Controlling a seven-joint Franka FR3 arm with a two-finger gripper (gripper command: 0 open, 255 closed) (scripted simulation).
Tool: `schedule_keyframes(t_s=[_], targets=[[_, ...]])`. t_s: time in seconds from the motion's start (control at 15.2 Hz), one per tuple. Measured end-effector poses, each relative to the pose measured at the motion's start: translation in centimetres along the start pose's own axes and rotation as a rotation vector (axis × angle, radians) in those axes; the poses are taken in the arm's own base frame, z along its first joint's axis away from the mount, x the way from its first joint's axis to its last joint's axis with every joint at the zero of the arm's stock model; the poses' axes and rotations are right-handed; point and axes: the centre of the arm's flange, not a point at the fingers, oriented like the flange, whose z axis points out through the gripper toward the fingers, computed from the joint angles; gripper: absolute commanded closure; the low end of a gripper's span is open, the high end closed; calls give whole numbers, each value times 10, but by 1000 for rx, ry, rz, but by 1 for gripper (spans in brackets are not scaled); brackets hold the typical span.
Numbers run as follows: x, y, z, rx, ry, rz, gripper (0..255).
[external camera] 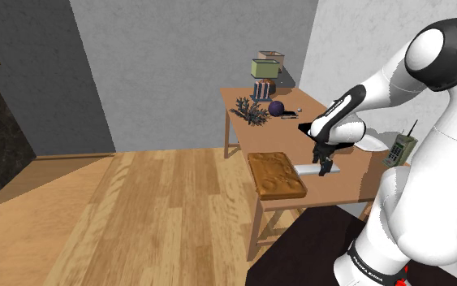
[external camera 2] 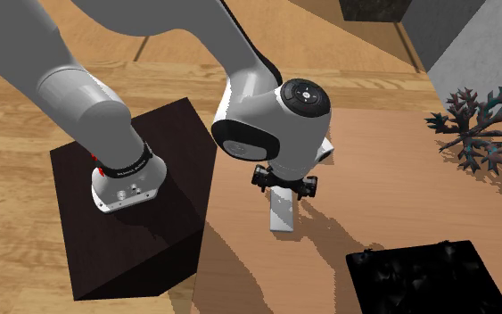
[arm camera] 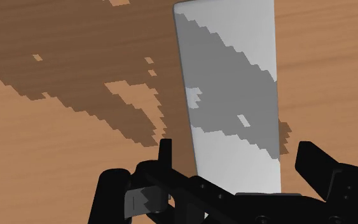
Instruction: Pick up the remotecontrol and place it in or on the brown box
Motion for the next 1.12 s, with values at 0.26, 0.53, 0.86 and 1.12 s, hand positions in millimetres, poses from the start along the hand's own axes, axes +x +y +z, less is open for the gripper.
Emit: schedule_keyframes(t_s=[0.26,0.53,0.86,1.12], targets=[[0,0,0,-2,0,0,255],[0,0,-1,-2,0,-1,255],[0,0,-2,0,2,0,255],[1,0,-21,1,3,0,255]])
